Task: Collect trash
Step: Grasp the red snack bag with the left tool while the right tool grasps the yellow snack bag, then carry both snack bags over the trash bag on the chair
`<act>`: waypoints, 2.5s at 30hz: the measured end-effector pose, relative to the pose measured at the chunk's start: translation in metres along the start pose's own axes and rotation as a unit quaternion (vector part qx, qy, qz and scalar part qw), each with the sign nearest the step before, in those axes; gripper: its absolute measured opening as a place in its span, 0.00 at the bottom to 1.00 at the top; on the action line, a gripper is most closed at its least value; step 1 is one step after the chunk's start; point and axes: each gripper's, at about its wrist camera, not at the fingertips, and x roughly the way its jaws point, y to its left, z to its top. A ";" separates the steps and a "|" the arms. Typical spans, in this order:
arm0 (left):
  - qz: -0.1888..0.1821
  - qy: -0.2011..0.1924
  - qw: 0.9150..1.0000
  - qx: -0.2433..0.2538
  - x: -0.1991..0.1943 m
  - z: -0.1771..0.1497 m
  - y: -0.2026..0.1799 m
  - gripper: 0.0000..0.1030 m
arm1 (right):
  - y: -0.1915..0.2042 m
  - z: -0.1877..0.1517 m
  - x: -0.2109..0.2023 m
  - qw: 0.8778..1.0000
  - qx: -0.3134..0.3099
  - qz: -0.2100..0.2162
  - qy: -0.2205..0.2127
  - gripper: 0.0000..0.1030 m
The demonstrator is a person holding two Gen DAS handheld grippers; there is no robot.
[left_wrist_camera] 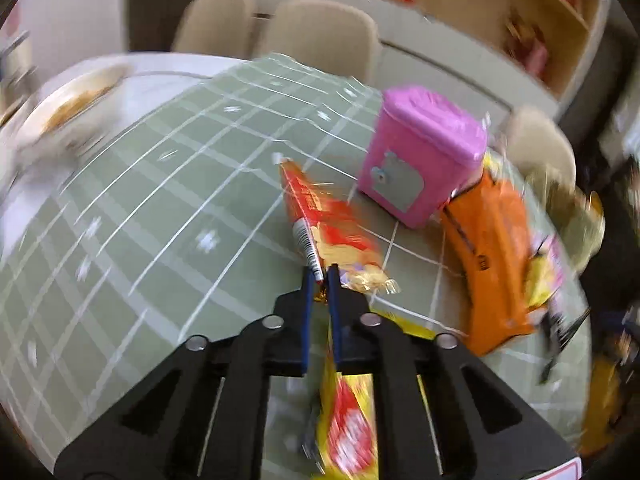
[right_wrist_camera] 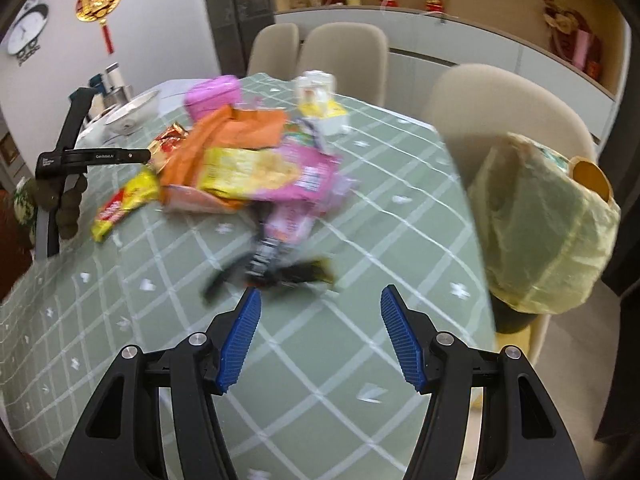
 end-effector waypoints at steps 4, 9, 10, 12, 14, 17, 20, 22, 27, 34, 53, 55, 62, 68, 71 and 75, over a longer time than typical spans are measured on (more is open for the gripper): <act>0.010 -0.044 0.995 -0.092 -0.046 -0.028 0.019 0.06 | 0.042 0.015 0.008 1.000 -0.021 0.021 -0.006 0.57; 0.048 -0.064 0.989 -0.128 -0.087 -0.074 0.026 0.06 | 0.102 0.030 0.042 0.998 0.008 0.060 -0.001 0.57; 0.055 -0.068 0.987 -0.136 -0.096 -0.085 0.027 0.06 | 0.115 0.032 0.052 0.997 0.026 0.069 0.003 0.57; 0.066 -0.074 0.983 -0.156 -0.112 -0.107 0.031 0.06 | 0.134 0.035 0.067 0.996 0.054 0.076 0.006 0.57; 0.075 -0.075 0.979 -0.173 -0.124 -0.128 0.036 0.06 | 0.153 0.039 0.081 0.995 0.074 0.073 0.008 0.57; 0.083 -0.074 0.975 -0.194 -0.141 -0.160 0.037 0.06 | 0.180 0.048 0.102 0.992 0.092 0.083 0.006 0.57; 0.087 -0.072 0.970 -0.214 -0.153 -0.185 0.042 0.06 | 0.200 0.058 0.123 0.994 0.090 0.066 0.017 0.57; 0.084 -0.072 0.967 -0.231 -0.158 -0.197 0.044 0.06 | 0.202 0.062 0.134 0.993 0.102 0.048 0.024 0.55; 0.082 -0.077 0.962 -0.248 -0.167 -0.212 0.042 0.06 | 0.210 0.066 0.140 0.998 0.053 0.019 0.016 0.29; 0.070 -0.079 0.968 -0.230 -0.167 -0.193 0.027 0.06 | 0.186 0.061 0.102 0.997 0.021 0.070 0.015 0.14; -0.058 -0.092 0.990 -0.089 -0.128 -0.078 -0.126 0.06 | -0.005 0.070 -0.041 0.994 0.049 0.026 -0.093 0.12; -0.070 -0.095 0.991 -0.068 -0.123 -0.066 -0.152 0.06 | -0.025 0.072 -0.049 0.993 0.057 0.018 -0.104 0.12; -0.103 -0.099 0.989 -0.031 -0.102 -0.031 -0.233 0.06 | -0.102 0.078 -0.076 0.988 0.074 -0.002 -0.134 0.12; -0.138 -0.096 0.986 0.018 -0.072 -0.002 -0.313 0.06 | -0.175 0.081 -0.098 0.982 0.092 -0.034 -0.162 0.12; -0.163 -0.085 0.983 0.028 -0.050 0.015 -0.353 0.06 | -0.216 0.080 -0.106 0.979 0.108 -0.049 -0.167 0.12; -0.194 -0.074 0.977 0.049 -0.024 0.034 -0.397 0.06 | -0.260 0.080 -0.116 0.974 0.120 -0.080 -0.178 0.12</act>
